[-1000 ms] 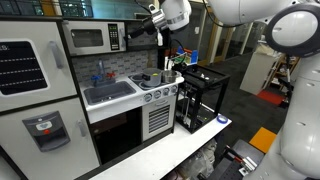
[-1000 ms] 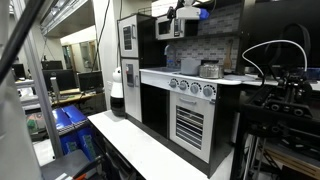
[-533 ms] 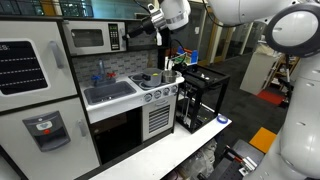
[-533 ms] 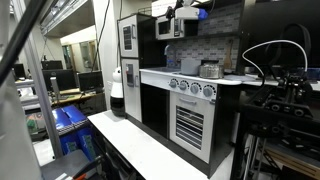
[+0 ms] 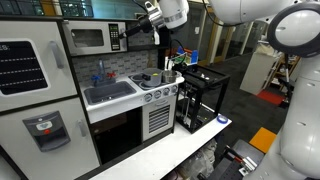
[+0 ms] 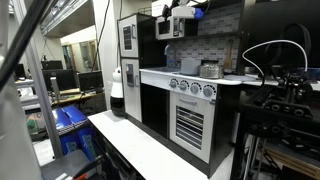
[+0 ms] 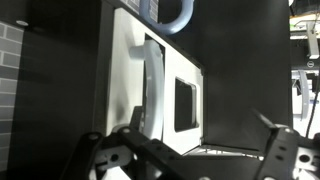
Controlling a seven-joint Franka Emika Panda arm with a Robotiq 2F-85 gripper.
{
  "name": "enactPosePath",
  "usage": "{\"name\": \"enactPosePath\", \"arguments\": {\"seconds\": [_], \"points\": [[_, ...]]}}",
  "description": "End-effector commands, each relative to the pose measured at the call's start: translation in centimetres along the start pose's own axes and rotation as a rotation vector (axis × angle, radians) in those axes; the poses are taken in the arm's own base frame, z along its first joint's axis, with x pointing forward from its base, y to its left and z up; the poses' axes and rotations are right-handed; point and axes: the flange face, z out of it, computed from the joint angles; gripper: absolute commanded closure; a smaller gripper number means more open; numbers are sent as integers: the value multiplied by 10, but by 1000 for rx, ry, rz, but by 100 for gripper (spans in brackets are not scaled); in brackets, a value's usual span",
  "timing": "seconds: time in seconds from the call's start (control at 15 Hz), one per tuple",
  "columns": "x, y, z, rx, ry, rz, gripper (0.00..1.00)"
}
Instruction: Open the microwave door
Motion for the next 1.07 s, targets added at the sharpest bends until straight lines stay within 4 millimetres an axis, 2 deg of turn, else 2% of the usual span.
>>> {"name": "enactPosePath", "arguments": {"seconds": [0.0, 0.4, 0.73, 1.0], "points": [[2, -8, -2, 32, 14, 4, 0], [-3, -32, -1, 56, -16, 6, 0], [-5, -52, -21, 39, -32, 2, 0], [-11, -73, -53, -15, -46, 5, 0]]}}
